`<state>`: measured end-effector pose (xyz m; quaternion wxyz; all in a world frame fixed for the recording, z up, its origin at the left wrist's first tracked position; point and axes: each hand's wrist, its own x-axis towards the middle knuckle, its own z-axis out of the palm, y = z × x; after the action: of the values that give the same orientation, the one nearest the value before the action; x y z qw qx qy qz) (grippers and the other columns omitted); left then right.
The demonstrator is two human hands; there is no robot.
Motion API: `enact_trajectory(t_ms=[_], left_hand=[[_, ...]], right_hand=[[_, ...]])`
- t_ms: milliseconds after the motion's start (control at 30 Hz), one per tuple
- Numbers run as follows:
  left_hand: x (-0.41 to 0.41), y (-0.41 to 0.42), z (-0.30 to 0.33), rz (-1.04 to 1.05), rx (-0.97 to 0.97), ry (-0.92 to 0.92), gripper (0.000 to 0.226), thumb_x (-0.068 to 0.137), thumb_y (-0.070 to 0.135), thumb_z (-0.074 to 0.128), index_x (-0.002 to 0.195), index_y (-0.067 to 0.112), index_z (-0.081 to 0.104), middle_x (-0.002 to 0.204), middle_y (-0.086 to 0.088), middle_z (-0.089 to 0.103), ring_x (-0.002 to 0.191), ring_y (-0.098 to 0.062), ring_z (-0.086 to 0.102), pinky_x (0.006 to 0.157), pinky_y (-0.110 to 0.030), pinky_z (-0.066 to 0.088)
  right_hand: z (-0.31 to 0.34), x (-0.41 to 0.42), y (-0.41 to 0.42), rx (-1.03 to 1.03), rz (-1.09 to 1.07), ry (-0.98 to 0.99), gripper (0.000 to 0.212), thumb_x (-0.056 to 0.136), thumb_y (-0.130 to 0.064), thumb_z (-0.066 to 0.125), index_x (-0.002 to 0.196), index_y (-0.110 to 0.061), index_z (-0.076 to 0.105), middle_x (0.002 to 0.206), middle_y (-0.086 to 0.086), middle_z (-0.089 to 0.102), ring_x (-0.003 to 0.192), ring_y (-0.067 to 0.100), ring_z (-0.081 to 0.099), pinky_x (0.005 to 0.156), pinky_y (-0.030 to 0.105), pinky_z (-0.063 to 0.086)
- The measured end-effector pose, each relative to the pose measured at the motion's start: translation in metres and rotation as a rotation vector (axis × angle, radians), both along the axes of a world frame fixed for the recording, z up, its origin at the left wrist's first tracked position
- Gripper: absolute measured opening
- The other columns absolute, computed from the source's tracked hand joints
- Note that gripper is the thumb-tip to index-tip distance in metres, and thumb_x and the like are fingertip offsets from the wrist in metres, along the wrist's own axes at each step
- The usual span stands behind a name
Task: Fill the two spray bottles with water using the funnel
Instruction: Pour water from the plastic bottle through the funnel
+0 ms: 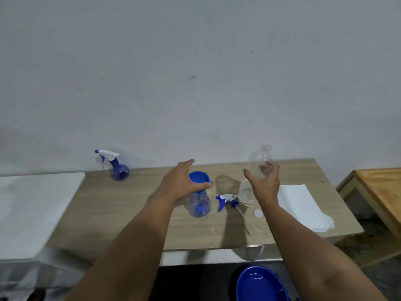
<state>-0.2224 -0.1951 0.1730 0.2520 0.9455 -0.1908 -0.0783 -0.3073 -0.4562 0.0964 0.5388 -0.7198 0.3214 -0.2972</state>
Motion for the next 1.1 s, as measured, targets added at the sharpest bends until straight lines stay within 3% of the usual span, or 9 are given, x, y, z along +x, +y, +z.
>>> enact_trajectory(t_ms=[133, 233, 300, 400, 500, 567, 767, 933, 1100], left_hand=[[-0.003, 0.009, -0.014, 0.003, -0.008, 0.108, 0.131, 0.046, 0.083, 0.077, 0.156, 0.034, 0.026, 0.159, 0.011, 0.034, 0.142, -0.014, 0.041, 0.110, -0.038, 0.042], [-0.005, 0.010, -0.025, -0.014, -0.053, 0.171, 0.135, 0.047, 0.074, 0.084, 0.158, 0.030, 0.022, 0.157, 0.007, 0.038, 0.140, -0.016, 0.044, 0.109, -0.037, 0.043], [-0.006, 0.011, -0.031, -0.021, -0.088, 0.188, 0.130, 0.050, 0.064, 0.087, 0.157, 0.028, 0.022, 0.152, 0.006, 0.045, 0.134, -0.017, 0.049, 0.104, -0.034, 0.045], [-0.006, 0.014, -0.036, -0.009, -0.138, 0.199, 0.120, 0.049, 0.059, 0.086, 0.152, 0.028, 0.034, 0.148, 0.006, 0.050, 0.128, -0.017, 0.054, 0.100, -0.031, 0.046], [-0.008, 0.017, -0.036, -0.019, -0.158, 0.172, 0.095, 0.052, 0.054, 0.085, 0.136, 0.030, 0.048, 0.132, 0.011, 0.061, 0.119, -0.019, 0.061, 0.093, -0.031, 0.049], [-0.008, 0.020, -0.038, -0.012, -0.173, 0.173, 0.094, 0.060, 0.045, 0.089, 0.141, 0.025, 0.046, 0.134, 0.008, 0.060, 0.122, -0.019, 0.058, 0.088, -0.027, 0.044], [-0.005, 0.033, -0.045, 0.045, -0.254, 0.268, 0.107, 0.059, 0.046, 0.091, 0.149, 0.023, 0.040, 0.143, 0.003, 0.057, 0.128, -0.016, 0.055, 0.093, -0.026, 0.043], [-0.004, 0.036, -0.045, 0.045, -0.311, 0.308, 0.127, 0.044, 0.060, 0.088, 0.153, 0.023, 0.035, 0.147, 0.004, 0.053, 0.132, -0.018, 0.053, 0.108, -0.036, 0.045], [0.000, 0.030, -0.052, 0.044, -0.353, 0.320, 0.121, 0.050, 0.054, 0.090, 0.153, 0.024, 0.035, 0.144, 0.006, 0.054, 0.128, -0.018, 0.055, 0.105, -0.033, 0.046]], right_hand=[[0.035, 0.001, 0.004, -0.043, 0.075, -0.064, 0.076, 0.072, -0.041, 0.095, 0.132, -0.040, 0.049, 0.111, -0.001, 0.065, 0.104, 0.007, 0.064, 0.085, 0.022, 0.048], [0.063, 0.005, 0.008, -0.112, 0.145, -0.103, 0.074, 0.070, -0.037, 0.095, 0.129, -0.036, 0.050, 0.111, -0.003, 0.066, 0.104, 0.011, 0.068, 0.089, 0.027, 0.056], [0.079, 0.006, 0.013, -0.130, 0.238, -0.101, 0.076, 0.071, -0.033, 0.095, 0.131, -0.033, 0.050, 0.114, -0.006, 0.068, 0.103, 0.010, 0.070, 0.092, 0.033, 0.060], [0.098, 0.004, 0.024, -0.217, 0.374, -0.048, 0.082, 0.069, -0.035, 0.094, 0.135, -0.039, 0.045, 0.108, -0.005, 0.070, 0.097, 0.009, 0.071, 0.089, 0.031, 0.060], [0.107, 0.001, 0.036, -0.285, 0.459, 0.011, 0.086, 0.068, -0.036, 0.093, 0.136, -0.045, 0.042, 0.102, 0.000, 0.069, 0.090, 0.012, 0.071, 0.085, 0.030, 0.060], [0.109, -0.001, 0.042, -0.310, 0.515, 0.066, 0.082, 0.067, -0.035, 0.093, 0.132, -0.044, 0.045, 0.100, 0.001, 0.069, 0.088, 0.015, 0.072, 0.086, 0.033, 0.061], [0.109, 0.000, 0.050, -0.386, 0.708, 0.354, 0.073, 0.067, -0.033, 0.092, 0.125, -0.036, 0.049, 0.093, 0.004, 0.072, 0.086, 0.016, 0.070, 0.087, 0.040, 0.061], [0.110, 0.001, 0.059, -0.394, 0.833, 0.603, 0.074, 0.063, -0.035, 0.091, 0.122, -0.032, 0.047, 0.092, 0.014, 0.073, 0.069, 0.021, 0.064, 0.064, 0.036, 0.058], [0.101, -0.002, 0.061, -0.374, 0.829, 0.747, 0.076, 0.058, -0.039, 0.090, 0.119, -0.030, 0.046, 0.079, 0.018, 0.070, 0.059, 0.023, 0.060, 0.055, 0.036, 0.057]])
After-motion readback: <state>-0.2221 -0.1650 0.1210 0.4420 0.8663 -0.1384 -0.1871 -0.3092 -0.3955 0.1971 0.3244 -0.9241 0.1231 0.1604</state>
